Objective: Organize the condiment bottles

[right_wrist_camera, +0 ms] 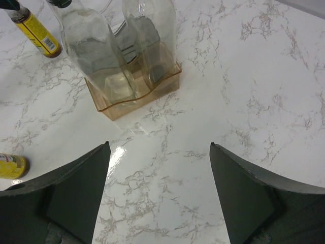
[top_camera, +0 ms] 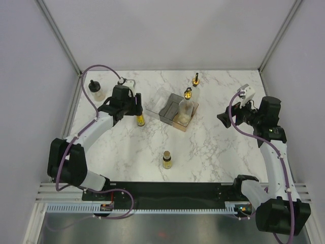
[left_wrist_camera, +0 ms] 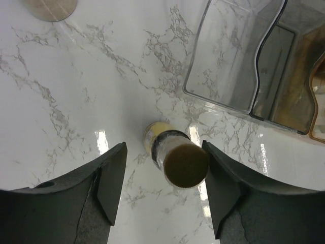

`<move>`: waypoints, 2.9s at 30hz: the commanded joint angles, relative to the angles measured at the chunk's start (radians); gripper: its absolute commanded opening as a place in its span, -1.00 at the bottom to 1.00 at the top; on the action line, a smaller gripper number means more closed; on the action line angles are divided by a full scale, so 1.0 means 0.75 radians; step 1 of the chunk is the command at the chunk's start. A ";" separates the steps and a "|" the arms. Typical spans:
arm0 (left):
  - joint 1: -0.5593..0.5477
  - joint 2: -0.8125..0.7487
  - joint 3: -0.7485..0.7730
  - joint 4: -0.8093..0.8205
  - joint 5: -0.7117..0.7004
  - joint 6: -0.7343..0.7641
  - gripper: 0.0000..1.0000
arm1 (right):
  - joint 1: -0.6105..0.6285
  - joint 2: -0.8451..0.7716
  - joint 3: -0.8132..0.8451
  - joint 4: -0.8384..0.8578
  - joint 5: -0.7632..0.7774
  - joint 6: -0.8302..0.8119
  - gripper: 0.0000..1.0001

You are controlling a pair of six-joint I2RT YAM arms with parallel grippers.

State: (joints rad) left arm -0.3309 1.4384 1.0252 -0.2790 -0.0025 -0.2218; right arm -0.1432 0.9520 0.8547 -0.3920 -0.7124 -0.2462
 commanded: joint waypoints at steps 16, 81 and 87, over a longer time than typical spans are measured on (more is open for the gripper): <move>-0.187 -0.032 0.167 0.037 -0.271 0.197 -0.95 | -0.036 -0.032 -0.009 0.050 -0.075 -0.003 0.77; -0.358 0.952 1.229 -0.059 0.077 0.224 0.08 | -0.101 -0.001 -0.002 0.019 -0.165 -0.009 0.77; -0.369 0.917 1.218 -0.057 0.022 0.228 0.37 | -0.104 0.001 -0.002 0.015 -0.167 -0.013 0.77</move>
State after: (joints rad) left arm -0.5987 2.1647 1.9049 -0.3576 0.0574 -0.0814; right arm -0.2146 0.9501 0.8509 -0.3893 -0.7971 -0.2470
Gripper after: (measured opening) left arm 0.672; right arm 0.884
